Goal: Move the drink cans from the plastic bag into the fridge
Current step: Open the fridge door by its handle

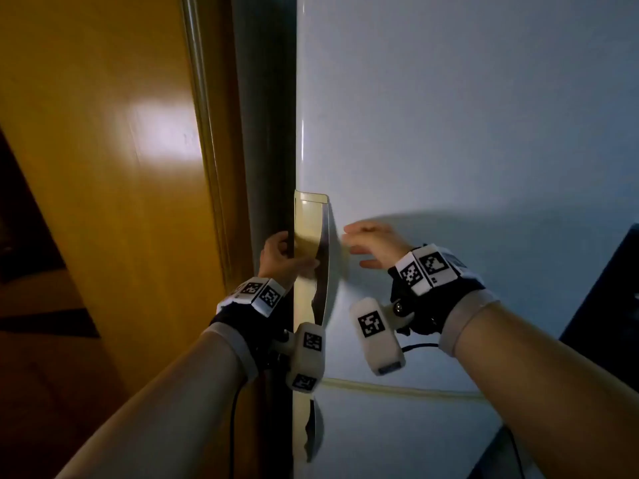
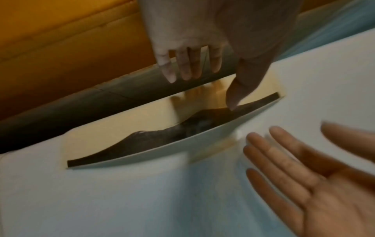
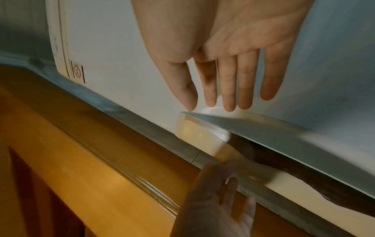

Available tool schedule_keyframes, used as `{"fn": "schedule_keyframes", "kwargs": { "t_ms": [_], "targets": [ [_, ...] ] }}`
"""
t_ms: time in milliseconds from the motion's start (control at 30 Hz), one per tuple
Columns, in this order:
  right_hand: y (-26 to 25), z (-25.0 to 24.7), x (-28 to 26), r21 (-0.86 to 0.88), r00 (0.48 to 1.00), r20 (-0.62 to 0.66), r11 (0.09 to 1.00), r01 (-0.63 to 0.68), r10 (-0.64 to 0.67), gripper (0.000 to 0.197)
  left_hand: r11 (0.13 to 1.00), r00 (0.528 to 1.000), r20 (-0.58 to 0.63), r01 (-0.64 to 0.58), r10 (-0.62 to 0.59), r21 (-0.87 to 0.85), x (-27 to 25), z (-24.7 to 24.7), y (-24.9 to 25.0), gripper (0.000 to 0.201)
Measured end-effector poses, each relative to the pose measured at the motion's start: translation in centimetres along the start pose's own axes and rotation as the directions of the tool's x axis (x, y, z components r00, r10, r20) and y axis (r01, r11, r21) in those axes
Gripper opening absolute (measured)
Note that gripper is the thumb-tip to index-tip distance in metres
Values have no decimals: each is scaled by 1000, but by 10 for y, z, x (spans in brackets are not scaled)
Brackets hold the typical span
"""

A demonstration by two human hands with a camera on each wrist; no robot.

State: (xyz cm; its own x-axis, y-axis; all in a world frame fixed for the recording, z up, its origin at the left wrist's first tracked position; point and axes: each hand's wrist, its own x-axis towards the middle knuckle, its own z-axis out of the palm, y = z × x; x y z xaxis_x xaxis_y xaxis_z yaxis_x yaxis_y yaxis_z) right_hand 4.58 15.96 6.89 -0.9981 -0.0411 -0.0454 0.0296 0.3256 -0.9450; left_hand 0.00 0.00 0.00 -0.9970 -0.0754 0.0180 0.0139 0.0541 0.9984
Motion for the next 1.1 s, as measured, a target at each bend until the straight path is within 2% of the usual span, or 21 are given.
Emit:
{"fn": "schedule_keyframes", "kwargs": {
  "t_ms": [33, 67, 133, 200, 267, 400, 500, 600, 800, 867, 1000, 1100],
  "targets": [
    [1, 1, 9, -15, 1000, 27, 1000, 9, -8, 34, 999, 1000, 20, -21, 21, 26, 7, 2, -4, 104],
    [1, 2, 16, -22, 999, 48, 1000, 16, -15, 34, 999, 998, 55, -37, 34, 38, 13, 6, -6, 107],
    [1, 5, 26, 16, 994, 109, 1000, 17, -18, 24, 999, 997, 71, -36, 34, 31, 17, 12, -8, 99],
    [0, 3, 34, 69, 988, 155, 997, 16, -26, 12, 997, 994, 81, -80, 78, 17, 21, 16, -10, 99],
    [-1, -3, 40, 118, 977, 213, 993, -1, -25, 14, 989, 986, 104, -139, 133, 52, 19, 19, -9, 105],
    [2, -1, 45, 55, 992, 111, 997, 61, -67, 30, 958, 980, 74, -194, 183, 210, 29, 23, -28, 116],
    [-1, -2, 41, 47, 988, 145, 997, 54, -61, 20, 938, 987, 30, -162, 160, 308, 20, 26, -20, 116],
    [-5, -6, 33, 33, 975, 218, 999, 32, -38, 7, 938, 990, -15, -129, 141, 323, 16, 30, -10, 108],
    [-5, 4, 26, -35, 979, 189, 996, 87, -79, 24, 921, 994, 38, -106, 99, 374, 8, 20, -4, 103],
    [-4, 6, 22, -55, 978, 164, 989, 139, -128, 23, 919, 993, 52, -115, 103, 378, 3, 17, -5, 104],
    [-3, 12, 7, -193, 968, 98, 950, 246, -231, 8, 920, 989, 69, -145, 129, 364, -18, 8, -11, 110],
    [-3, 15, -12, -336, 958, 24, 900, 277, -286, 14, 920, 987, 75, -158, 140, 359, -42, -1, -16, 108]
  ]
}}
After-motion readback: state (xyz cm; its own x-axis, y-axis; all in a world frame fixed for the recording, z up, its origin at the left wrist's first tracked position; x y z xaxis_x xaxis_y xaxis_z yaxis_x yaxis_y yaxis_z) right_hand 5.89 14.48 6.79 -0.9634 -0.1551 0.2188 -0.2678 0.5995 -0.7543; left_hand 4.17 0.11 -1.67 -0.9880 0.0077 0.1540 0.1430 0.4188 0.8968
